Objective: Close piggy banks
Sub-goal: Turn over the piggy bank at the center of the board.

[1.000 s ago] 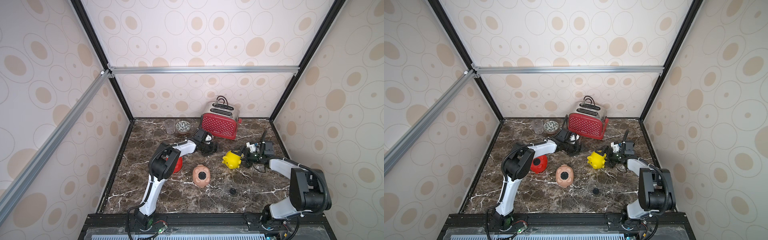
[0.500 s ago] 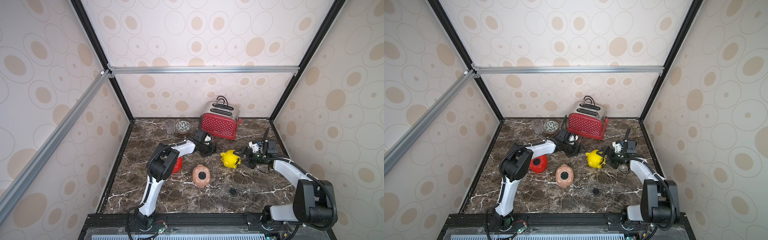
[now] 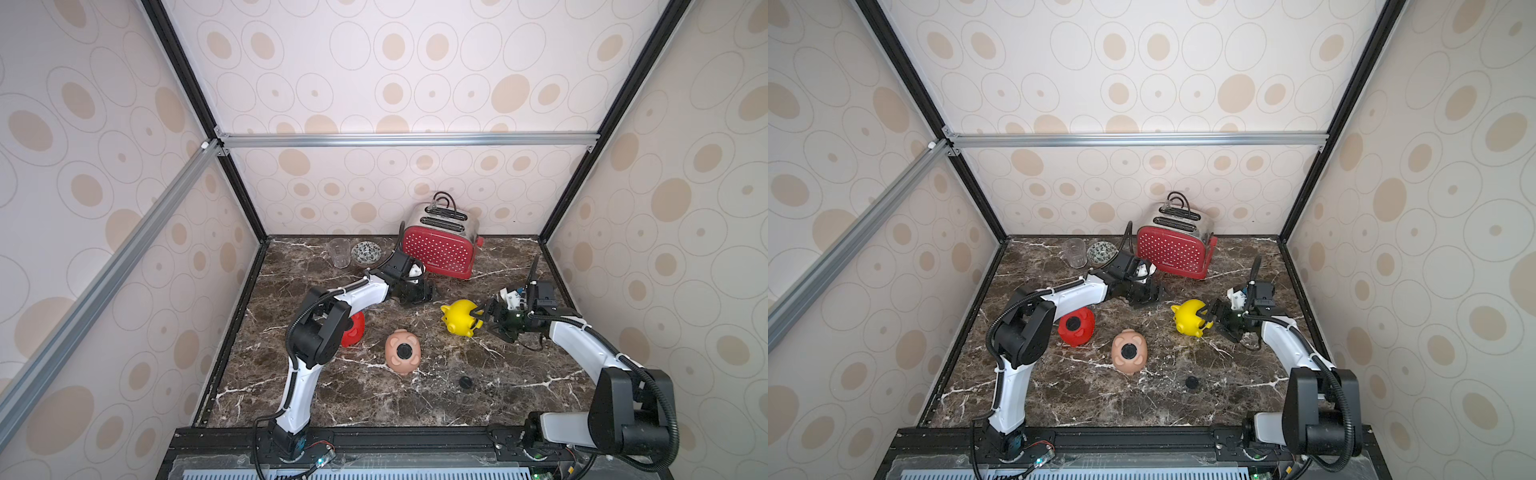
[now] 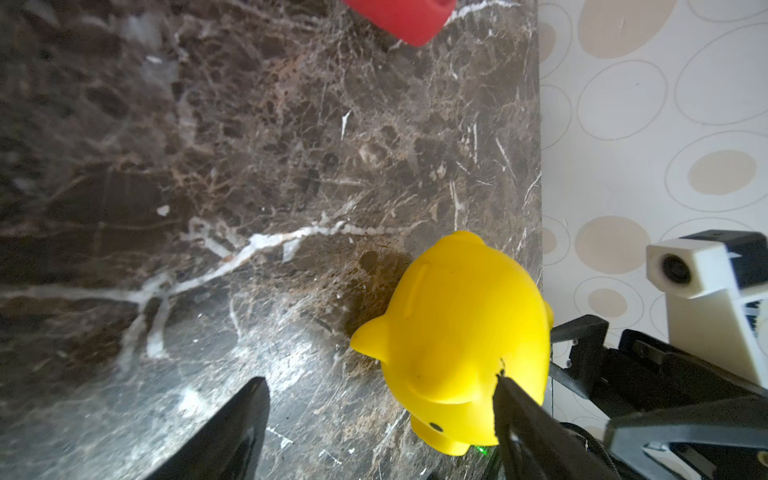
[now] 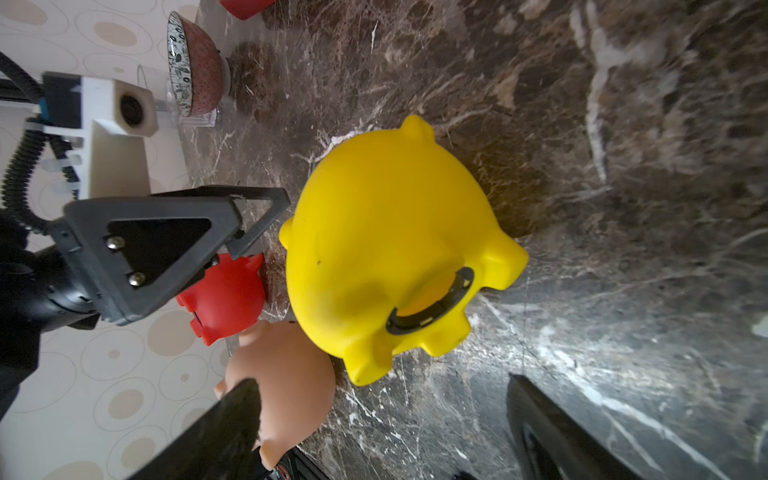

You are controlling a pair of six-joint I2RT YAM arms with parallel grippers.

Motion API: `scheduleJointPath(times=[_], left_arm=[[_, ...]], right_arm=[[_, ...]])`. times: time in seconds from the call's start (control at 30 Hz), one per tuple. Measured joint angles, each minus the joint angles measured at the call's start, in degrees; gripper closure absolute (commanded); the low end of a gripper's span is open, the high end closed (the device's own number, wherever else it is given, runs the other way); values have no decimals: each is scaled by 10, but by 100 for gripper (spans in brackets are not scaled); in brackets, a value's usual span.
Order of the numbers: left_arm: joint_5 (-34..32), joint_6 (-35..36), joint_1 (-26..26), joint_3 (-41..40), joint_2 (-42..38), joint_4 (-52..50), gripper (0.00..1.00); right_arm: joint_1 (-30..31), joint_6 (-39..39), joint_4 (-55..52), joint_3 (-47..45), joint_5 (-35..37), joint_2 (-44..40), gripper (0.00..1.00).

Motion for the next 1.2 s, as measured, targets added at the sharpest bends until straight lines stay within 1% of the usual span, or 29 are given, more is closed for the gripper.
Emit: scheduleJointPath(times=[0.17, 0.2, 0.27, 0.37, 0.57, 0.77, 1.2], left_arm=[[7, 5, 0, 24, 0, -5, 17], [10, 5, -1, 31, 1, -8, 17], [15, 7, -4, 50, 5, -16, 17], [20, 14, -13, 83, 18, -27, 17], [26, 30, -32, 116, 46, -52, 15], [26, 43, -35, 134, 76, -78, 15], [35, 54, -36, 140, 86, -93, 14]], right_arm=[[0, -2, -11, 1, 19, 0, 8], [0, -2, -12, 1, 22, 0, 7], [-1, -1, -11, 1, 28, 0, 1], [-9, 11, 0, 0, 23, 0, 0], [-38, 53, 81, -36, -23, 2, 0], [-49, 92, 165, -71, -61, 25, 0], [-62, 142, 321, -117, -90, 89, 0]])
